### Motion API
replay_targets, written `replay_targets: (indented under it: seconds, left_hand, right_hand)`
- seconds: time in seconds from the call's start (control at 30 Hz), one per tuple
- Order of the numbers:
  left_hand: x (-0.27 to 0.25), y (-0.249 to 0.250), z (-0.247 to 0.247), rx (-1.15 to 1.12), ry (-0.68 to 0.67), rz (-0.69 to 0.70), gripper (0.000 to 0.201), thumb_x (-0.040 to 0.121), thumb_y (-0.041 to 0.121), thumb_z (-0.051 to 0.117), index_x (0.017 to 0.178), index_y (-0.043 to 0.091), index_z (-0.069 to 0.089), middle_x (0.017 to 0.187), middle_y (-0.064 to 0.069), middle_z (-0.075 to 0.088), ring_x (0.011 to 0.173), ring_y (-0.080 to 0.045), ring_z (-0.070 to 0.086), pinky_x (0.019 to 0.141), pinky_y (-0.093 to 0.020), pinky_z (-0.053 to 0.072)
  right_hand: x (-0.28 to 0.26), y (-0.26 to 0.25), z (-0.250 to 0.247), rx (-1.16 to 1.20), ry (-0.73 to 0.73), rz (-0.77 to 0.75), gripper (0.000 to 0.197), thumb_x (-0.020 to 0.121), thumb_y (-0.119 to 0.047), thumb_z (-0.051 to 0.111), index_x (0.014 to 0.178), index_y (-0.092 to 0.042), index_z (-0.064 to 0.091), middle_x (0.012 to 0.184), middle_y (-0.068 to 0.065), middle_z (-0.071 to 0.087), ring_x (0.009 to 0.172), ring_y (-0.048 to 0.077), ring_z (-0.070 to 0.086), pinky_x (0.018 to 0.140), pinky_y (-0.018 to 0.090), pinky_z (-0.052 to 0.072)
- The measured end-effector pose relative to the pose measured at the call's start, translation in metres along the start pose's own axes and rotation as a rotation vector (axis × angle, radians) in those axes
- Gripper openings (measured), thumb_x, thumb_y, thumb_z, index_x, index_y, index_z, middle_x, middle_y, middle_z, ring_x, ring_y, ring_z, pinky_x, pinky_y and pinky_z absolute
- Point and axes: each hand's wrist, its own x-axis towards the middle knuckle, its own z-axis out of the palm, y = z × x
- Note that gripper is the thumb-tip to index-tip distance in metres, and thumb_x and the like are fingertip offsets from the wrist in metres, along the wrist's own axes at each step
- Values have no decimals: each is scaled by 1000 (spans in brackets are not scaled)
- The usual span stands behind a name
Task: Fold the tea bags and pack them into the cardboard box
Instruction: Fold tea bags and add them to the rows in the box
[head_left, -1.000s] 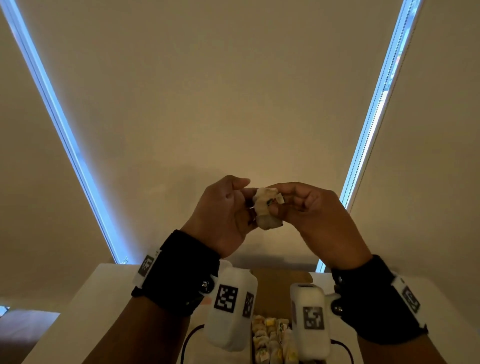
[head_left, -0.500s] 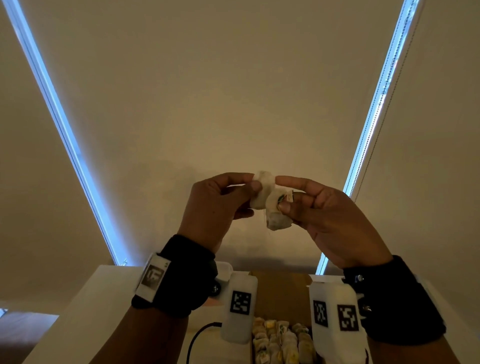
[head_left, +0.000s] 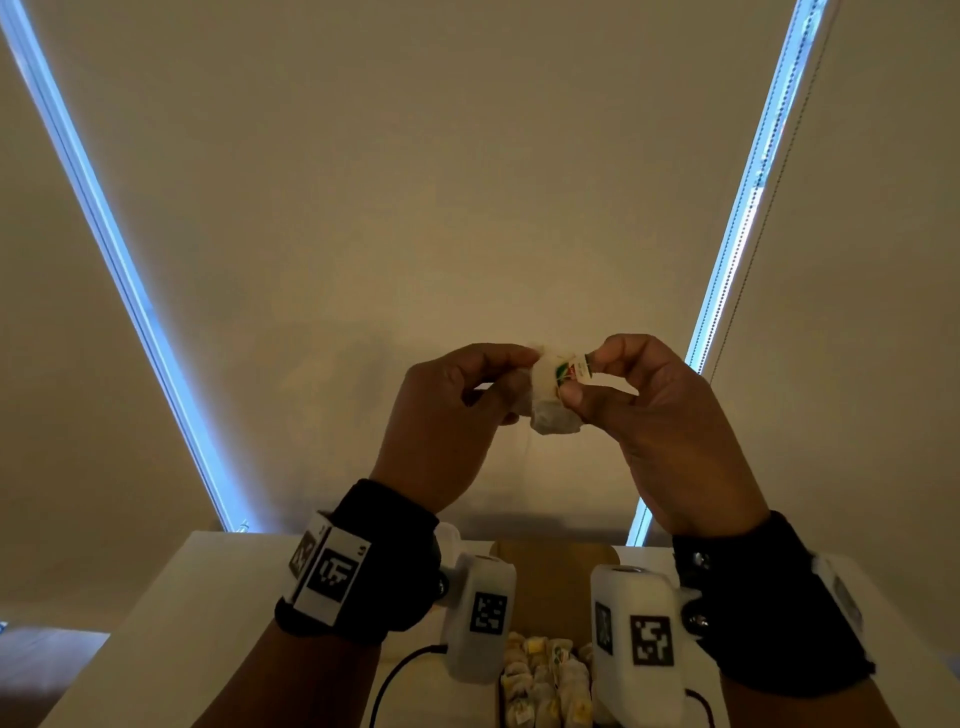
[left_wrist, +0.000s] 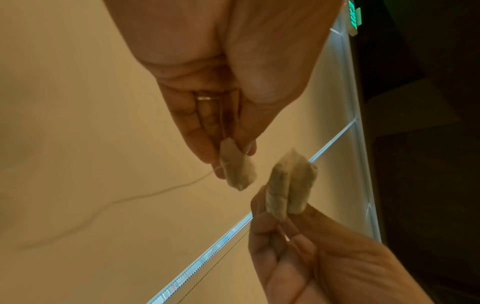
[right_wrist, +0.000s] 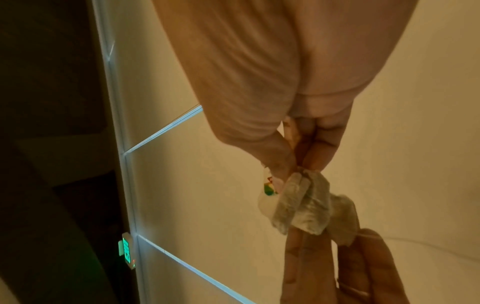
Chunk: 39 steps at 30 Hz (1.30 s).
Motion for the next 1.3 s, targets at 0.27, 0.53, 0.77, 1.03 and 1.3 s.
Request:
replay_targets:
  seconds: [0.27,0.53,0.77,1.03,1.3]
  left_hand:
    - [-9,9,12,44,-60,12,44,75,35,83,117,27,72,108,15,76,92,-2,74,83,-22,60]
    - [-11,-3,24,109,-34,17,44,80,24,86,121,24,71,109,13,76,91,-2,74,85,-24,60]
    - [-11,-16,41,126,-59,31,44,82,25,84,123,21,70,111,12,75,95,-1,73,86,-22,60]
    - [-37,-52,83,160,-166,-77,75,74,22,90,139,26,53,108,11,68,83,-5,74,77,-18,60]
    - [-105,-151,132,34,-437,-385,54,79,20,87,125,28,59,102,10,71,92,0,70,77,-14,54]
  right_hand:
    - [0,5,3,-228,132,-119,22,83,-9,79,77,-8,58,89,3,69,88,5,71,72,19,57]
    - [-5,15,3,-320,187,-107,19,85,-12,78,82,-28,67,106,-4,69,88,6,70,76,8,51]
    - [-19,21,-13,-309,-4,-43,20,94,-22,69,98,-41,68,103,-25,69,106,5,65,92,30,58]
    - [-40,58,-54,-463,-20,121,25,88,-12,75,106,-30,73,106,-18,71,100,1,68,93,19,55]
    - [-118,161,-97,-533,-27,395,36,80,2,75,104,-25,77,106,-12,75,95,4,72,83,24,59]
